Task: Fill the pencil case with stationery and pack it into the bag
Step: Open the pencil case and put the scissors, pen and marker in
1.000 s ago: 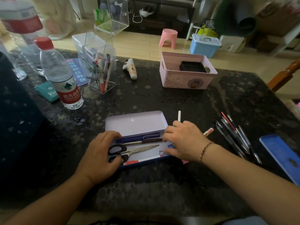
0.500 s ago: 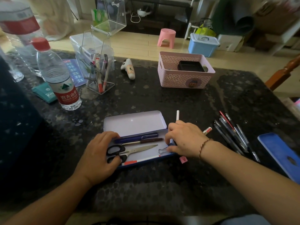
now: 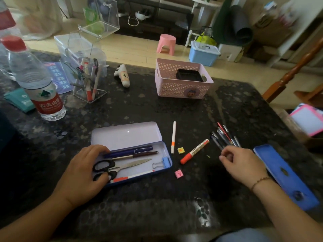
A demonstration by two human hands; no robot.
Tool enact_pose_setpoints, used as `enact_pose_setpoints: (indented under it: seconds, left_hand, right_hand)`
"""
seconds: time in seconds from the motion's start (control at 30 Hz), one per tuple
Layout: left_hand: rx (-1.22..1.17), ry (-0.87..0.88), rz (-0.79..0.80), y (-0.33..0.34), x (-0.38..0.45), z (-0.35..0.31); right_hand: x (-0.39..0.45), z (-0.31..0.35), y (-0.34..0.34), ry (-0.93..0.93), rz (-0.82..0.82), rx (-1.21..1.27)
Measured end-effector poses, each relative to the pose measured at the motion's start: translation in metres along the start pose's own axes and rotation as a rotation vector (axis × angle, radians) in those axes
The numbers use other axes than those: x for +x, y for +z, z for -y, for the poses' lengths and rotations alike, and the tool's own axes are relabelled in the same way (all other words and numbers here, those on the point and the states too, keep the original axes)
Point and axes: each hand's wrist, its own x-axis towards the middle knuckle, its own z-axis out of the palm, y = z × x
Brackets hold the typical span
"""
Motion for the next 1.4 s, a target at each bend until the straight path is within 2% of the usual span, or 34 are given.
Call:
enact_pose_setpoints:
  seconds: [0.07,0.13,0.2,0.33,0.5,0.57,0.63,0.7,0.77,0.83,0.87,0.97,1.07,1.23,1.4]
  left_hand:
    - [0.011,0.013,0.0,0.0,0.001,0.001]
    - [0.024,0.024,0.007,0.001,0.002,0.002]
    - [0.033,0.038,0.005,0.001,0.003,0.003]
    - [0.045,0.063,-0.024,0.002,0.003,-0.001]
    - [0.038,0.047,-0.027,0.005,0.002,-0.002]
    - [0.044,0.055,-0.036,0.004,0.002,0.003]
    - [0.052,0.063,-0.038,0.003,0.001,0.005]
    - [0.058,0.064,-0.038,0.002,0.002,0.006]
    - [0.054,0.067,-0.038,0.003,0.002,0.006]
    - [0.048,0.063,-0.035,0.003,0.002,0.006]
    - [0.045,0.062,-0.034,0.003,0.002,0.007]
    - [0.046,0.064,-0.039,0.003,0.002,0.008]
    - [0.047,0.064,-0.041,0.003,0.001,0.008]
    - [0.038,0.05,-0.039,0.004,0.0,0.007]
    - [0.041,0.054,-0.039,0.004,0.0,0.008]
  right_hand:
    - [0.006,-0.027,0.001,0.097,-0.04,0.051]
    - [0.009,-0.043,0.001,0.112,-0.062,0.066]
    - [0.011,-0.041,0.007,-0.051,-0.042,0.005]
    - [0.017,0.004,0.019,-0.519,-0.046,-0.112]
    - [0.041,0.04,0.027,-0.711,0.0,-0.29]
    - [0.045,0.04,0.022,-0.752,-0.042,-0.33]
    - [0.039,0.042,0.011,-0.738,-0.178,-0.115]
    - [0.02,0.061,-0.006,-0.566,-0.266,0.436]
    - [0.0,0.091,-0.015,-0.448,-0.218,0.978]
    - [-0.012,0.117,-0.011,-0.451,-0.079,1.241]
    - [-0.016,0.127,-0.004,-0.461,0.0,1.242]
    - [-0.018,0.144,0.021,-0.459,0.168,0.955]
    - [-0.017,0.147,0.034,-0.452,0.303,0.876]
    - [-0.001,0.145,0.035,-0.502,0.366,0.627]
    - [0.013,0.15,0.041,-0.643,0.277,0.243]
